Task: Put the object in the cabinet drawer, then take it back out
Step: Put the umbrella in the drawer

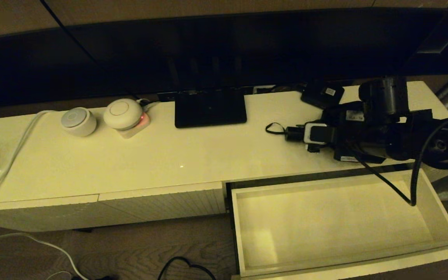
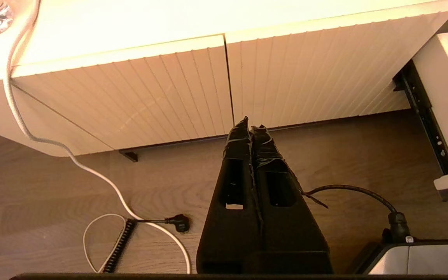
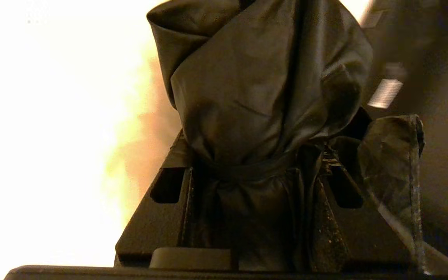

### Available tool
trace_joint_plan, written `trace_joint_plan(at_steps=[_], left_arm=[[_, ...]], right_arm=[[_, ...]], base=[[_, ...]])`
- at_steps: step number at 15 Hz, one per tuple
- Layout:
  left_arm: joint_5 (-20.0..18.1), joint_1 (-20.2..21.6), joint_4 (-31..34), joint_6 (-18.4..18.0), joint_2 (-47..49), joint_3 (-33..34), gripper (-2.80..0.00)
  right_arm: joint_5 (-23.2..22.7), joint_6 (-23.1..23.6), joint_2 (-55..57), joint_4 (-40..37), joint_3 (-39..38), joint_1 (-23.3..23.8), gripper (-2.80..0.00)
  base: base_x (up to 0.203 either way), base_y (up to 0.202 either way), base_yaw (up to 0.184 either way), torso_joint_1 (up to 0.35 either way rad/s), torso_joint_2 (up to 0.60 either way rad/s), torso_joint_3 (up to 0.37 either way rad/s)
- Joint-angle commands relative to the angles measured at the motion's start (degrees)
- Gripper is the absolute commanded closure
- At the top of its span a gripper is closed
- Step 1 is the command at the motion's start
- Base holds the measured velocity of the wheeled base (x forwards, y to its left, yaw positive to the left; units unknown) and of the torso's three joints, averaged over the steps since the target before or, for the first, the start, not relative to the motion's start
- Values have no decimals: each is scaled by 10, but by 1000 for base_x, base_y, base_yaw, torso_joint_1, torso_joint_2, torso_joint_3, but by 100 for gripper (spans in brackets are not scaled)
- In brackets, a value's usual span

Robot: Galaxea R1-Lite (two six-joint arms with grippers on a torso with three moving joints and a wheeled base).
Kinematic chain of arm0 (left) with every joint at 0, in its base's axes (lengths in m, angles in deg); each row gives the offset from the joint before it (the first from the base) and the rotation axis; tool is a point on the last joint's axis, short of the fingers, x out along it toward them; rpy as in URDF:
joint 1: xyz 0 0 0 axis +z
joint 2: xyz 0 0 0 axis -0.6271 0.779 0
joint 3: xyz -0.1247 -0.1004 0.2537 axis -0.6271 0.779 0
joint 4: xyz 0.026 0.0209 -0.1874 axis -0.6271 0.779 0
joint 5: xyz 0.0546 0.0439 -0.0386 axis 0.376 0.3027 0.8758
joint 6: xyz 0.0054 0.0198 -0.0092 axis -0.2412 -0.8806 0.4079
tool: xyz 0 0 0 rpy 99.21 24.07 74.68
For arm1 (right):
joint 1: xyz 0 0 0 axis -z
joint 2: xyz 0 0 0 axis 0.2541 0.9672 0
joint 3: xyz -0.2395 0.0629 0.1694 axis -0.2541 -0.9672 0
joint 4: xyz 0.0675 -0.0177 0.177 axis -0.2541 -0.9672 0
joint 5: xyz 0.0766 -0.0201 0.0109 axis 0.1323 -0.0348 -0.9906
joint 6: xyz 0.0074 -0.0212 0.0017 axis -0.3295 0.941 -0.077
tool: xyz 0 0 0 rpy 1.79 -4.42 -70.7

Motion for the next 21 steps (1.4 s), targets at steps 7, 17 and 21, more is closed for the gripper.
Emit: trace_joint_plan(at_steps=[7,17,21], left_arm=[[0,0,0,0,0,2,0],[0,0,0,0,0,2,0],[0,0,0,0,0,2,0]], right_arm=[[20,7,-181,-101,-106,-50,0],[16,-44,-179,-28,-329,-49,0],[4,-59,-107,24,-346,-19,0]], base=[[0,0,0,0,0,0],[0,0,0,0,0,0],[0,0,0,0,0,0]])
